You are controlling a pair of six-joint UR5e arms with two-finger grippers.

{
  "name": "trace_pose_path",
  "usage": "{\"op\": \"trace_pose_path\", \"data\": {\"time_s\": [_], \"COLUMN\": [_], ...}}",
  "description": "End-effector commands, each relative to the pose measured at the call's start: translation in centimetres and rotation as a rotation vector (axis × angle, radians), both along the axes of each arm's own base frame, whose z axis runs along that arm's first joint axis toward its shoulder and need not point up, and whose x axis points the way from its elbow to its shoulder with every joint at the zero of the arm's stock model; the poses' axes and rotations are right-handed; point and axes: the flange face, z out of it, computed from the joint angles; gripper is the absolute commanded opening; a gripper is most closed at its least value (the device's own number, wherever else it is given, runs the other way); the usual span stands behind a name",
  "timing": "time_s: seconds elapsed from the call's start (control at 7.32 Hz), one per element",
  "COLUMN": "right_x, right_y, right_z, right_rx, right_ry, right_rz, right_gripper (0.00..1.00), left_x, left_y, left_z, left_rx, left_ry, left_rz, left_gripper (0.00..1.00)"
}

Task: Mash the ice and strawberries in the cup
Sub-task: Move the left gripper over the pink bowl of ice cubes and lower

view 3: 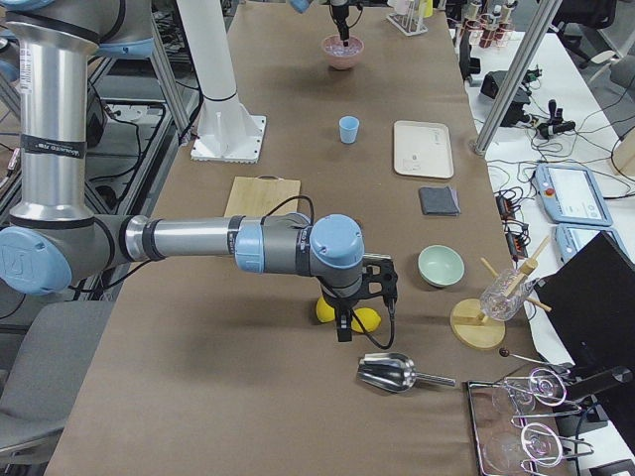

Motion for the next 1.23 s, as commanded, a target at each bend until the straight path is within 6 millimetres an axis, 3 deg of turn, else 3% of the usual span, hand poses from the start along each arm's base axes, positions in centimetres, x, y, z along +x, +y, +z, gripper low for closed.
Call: {"op": "trace_pose_path", "data": {"time_s": [0.0,1.09], "right_x": [0.0,0.4], "right_y": [0.0,0.3], "right_z": [-0.1,0.1], "right_rx": [0.002,-0.001], "right_ry": [-0.001,-0.002], "right_rz": [0.001,0.010], "right_gripper": [1.00,1.00], "left_x": [0.1,1.7], "left_y": [-0.2,0.3], "left_z": [1.0,1.1], "left_rx": [0.003,0.006], "left_ry": [-0.017,-0.017], "left_rz": [0.016,0.047], "left_gripper": [0.70,0.64]}}
